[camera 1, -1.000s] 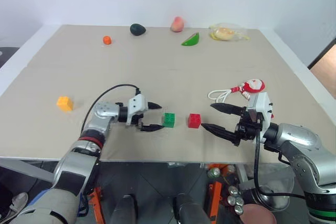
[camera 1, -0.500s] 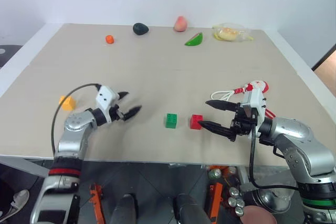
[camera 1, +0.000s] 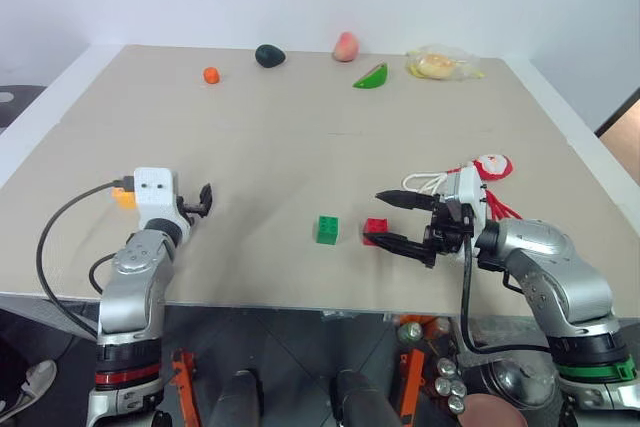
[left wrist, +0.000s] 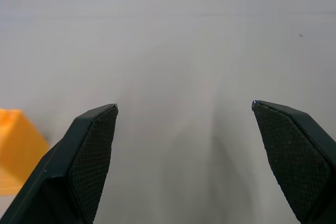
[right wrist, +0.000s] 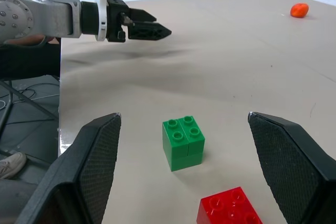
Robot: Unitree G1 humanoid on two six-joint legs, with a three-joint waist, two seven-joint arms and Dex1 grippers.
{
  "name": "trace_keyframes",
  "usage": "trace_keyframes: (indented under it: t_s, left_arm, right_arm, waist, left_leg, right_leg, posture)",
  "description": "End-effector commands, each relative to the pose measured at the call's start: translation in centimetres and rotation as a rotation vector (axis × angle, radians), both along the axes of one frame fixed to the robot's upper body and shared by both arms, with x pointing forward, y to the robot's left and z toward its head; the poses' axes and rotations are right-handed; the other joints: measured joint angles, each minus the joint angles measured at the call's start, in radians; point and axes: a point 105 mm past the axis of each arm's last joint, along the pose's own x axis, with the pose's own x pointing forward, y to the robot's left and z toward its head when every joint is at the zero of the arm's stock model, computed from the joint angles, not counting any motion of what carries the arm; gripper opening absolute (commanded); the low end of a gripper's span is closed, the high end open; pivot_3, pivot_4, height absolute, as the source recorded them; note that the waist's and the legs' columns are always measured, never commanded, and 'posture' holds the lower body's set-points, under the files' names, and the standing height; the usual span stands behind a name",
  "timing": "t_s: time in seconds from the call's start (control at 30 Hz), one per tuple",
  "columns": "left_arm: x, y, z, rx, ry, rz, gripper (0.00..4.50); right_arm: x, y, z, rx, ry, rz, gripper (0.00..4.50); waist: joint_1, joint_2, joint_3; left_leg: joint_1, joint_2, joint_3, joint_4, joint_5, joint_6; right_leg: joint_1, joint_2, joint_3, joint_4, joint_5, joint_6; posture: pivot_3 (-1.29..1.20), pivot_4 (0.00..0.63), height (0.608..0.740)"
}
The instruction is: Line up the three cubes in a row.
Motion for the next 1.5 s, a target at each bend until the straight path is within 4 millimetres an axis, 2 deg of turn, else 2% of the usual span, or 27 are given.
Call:
trace_keyframes:
  t_s: [0.03,0.2,0.43,0.8,1.07,1.5]
  left_arm:
    - [-1.1,1.7,2.6,-0.004,-0.114,0.111,4.23]
    - [-2.3,3.3,2.1,-0.022,-0.092,0.231,4.23]
    - [-3.8,4.5,-0.1,-0.085,0.008,0.354,4.23]
    - [-3.8,7.0,-1.8,-0.078,0.066,0.416,4.23]
    - [-2.7,8.0,-2.0,-0.057,0.069,0.416,4.23]
    - [0.0,8.9,-2.4,-0.012,0.08,0.355,4.23]
  right_arm:
    - [0.1,0.3,0.9,0.004,-0.045,0.018,3.98]
    - [0.2,0.4,0.9,0.004,-0.048,0.022,3.98]
    - [0.2,0.6,0.7,0.002,-0.046,0.03,3.98]
    - [-0.2,1.0,0.7,0.008,-0.042,0.042,3.98]
    - [-0.2,1.6,1.7,0.06,-0.059,0.029,3.98]
    - [-0.6,1.8,1.4,0.056,-0.049,0.027,3.98]
  waist:
    - [0.0,0.0,0.0]
    - [0.0,0.0,0.0]
    - [0.0,0.0,0.0]
    - [0.0,0.0,0.0]
    - [0.0,-0.001,0.0]
    - [0.0,-0.001,0.0]
  left_leg:
    - [0.0,0.0,0.0,0.0,0.0,0.0]
    - [0.0,0.0,0.0,0.0,0.0,0.0]
    - [0.0,0.0,0.0,0.0,0.0,0.0]
    - [0.0,0.0,0.0,0.0,0.0,0.0]
    - [0.0,0.0,0.0,0.0,0.0,-0.001]
    - [0.0,0.0,0.0,-0.001,0.0,-0.001]
  right_leg:
    - [0.0,0.0,0.0,0.0,0.0,0.0]
    - [0.0,0.0,0.0,0.0,0.0,0.001]
    - [0.0,0.0,0.0,0.0,0.0,-0.001]
    - [0.0,0.0,0.0,0.0,-0.001,-0.002]
    - [-0.001,0.0,0.0,0.0,-0.001,-0.002]
    - [-0.001,0.0,0.0,0.0,-0.001,-0.002]
  posture:
    - [0.0,0.15,0.74]
    - [0.0,0.15,0.74]
    - [0.0,0.15,0.74]
    - [0.0,0.15,0.74]
    - [0.0,0.15,0.74]
    - [0.0,0.15,0.74]
